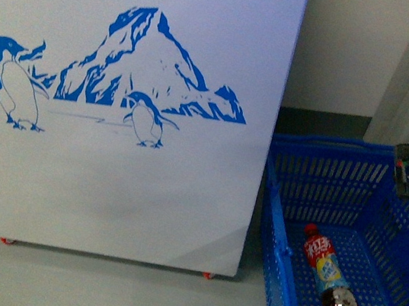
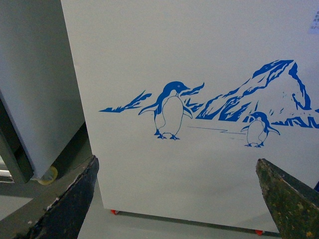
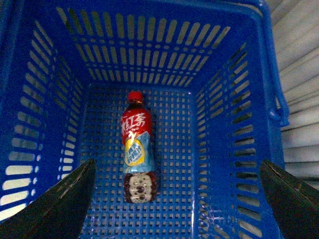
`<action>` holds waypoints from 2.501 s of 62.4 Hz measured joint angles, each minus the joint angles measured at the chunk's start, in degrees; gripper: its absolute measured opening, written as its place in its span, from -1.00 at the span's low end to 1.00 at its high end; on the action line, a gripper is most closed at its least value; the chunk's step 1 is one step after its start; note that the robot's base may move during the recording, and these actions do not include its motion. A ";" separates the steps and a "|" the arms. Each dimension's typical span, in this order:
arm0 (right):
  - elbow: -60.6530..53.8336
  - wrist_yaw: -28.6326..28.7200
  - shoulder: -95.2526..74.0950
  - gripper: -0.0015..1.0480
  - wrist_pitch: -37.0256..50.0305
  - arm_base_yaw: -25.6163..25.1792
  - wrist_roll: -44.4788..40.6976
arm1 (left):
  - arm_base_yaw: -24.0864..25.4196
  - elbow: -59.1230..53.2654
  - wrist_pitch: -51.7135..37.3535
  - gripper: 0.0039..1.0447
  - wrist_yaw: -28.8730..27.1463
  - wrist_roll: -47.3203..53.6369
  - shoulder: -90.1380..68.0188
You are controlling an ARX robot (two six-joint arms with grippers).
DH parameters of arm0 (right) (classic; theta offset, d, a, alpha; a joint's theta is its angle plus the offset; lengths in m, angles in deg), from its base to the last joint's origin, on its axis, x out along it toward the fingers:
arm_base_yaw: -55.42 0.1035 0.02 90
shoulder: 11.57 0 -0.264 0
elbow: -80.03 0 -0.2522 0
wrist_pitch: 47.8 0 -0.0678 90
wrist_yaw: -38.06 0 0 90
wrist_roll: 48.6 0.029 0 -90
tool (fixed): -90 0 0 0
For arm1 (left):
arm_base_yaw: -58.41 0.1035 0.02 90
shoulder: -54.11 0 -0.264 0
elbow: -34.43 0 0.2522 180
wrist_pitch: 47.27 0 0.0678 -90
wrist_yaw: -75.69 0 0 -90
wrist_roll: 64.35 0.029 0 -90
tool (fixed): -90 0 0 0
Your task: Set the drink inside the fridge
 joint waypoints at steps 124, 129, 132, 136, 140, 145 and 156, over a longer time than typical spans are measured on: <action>46.84 9.29 -54.45 0.86 -16.70 -0.07 -1.38 | 0.00 0.00 0.00 0.85 0.00 0.00 0.00; 47.08 8.57 -55.08 0.86 -16.13 -0.11 -3.21 | 0.00 0.00 0.00 0.85 0.00 0.00 0.00; 47.34 7.61 -55.52 0.86 -15.74 -0.11 -4.59 | 0.00 0.00 0.00 0.85 0.02 0.00 0.00; 47.74 7.26 -56.13 0.86 -15.58 -0.11 -6.51 | 0.00 0.00 0.00 0.85 0.00 0.00 0.00; 48.11 6.88 -56.50 0.86 -15.63 -0.13 -7.74 | 0.00 0.00 0.00 0.85 0.00 0.00 0.00; 48.41 6.49 -56.92 0.86 -15.23 -0.22 -10.19 | 0.00 0.00 0.00 0.85 0.02 0.00 0.00; 48.54 6.84 -57.07 0.86 -14.32 -0.37 -12.33 | 0.00 0.00 0.00 0.85 0.00 0.00 0.00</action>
